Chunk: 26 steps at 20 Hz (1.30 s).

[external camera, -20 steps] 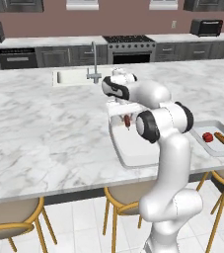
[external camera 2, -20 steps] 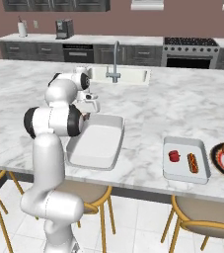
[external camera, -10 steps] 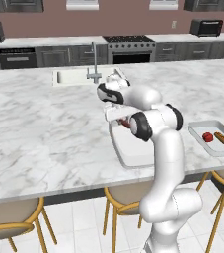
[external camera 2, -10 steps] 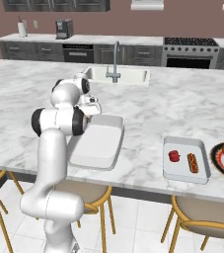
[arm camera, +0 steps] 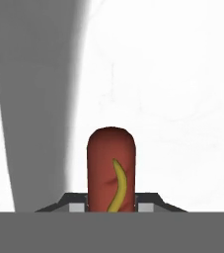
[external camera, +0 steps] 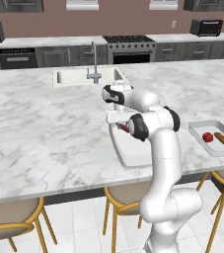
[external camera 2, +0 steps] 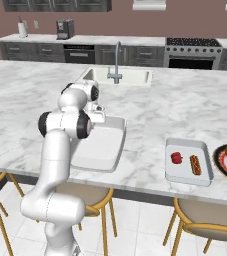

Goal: Place one cooked food and one vegetable from the large plate to each tupperware container.

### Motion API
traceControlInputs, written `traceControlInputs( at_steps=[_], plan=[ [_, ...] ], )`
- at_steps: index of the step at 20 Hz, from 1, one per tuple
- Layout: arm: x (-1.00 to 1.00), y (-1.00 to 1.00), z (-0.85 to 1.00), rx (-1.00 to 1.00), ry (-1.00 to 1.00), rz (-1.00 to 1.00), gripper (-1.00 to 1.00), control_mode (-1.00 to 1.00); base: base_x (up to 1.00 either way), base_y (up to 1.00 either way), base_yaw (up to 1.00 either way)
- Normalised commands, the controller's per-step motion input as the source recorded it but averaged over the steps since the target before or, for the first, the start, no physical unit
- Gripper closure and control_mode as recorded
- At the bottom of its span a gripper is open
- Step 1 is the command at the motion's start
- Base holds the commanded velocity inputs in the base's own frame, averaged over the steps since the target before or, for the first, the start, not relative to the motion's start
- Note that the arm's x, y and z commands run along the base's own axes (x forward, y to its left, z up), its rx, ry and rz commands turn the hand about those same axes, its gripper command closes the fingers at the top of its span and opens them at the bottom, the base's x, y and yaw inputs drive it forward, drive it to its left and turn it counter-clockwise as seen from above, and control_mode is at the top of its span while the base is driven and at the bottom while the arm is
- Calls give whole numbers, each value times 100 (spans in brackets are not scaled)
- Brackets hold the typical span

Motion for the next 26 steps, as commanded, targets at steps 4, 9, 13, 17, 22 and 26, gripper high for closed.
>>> traceControlInputs(
  at_steps=[4, 9, 13, 17, 22, 26],
  plan=[
    [19, -4, -20, 0, 0, -1, 100, -100, 0, 0, 0],
    [15, -7, -28, 0, 0, -1, 100, -100, 0, 0, 0],
    [0, -5, -28, 0, 0, -1, 100, -100, 0, 0, 0],
    [0, 0, -28, 0, 0, 0, 100, -100, 0, 0, 0],
    [-27, -21, -30, 1, 0, -6, 100, -100, 0, 0, 0],
    [-43, -7, -29, 2, 0, -10, -100, -100, 0, 0, 0]
  ],
)
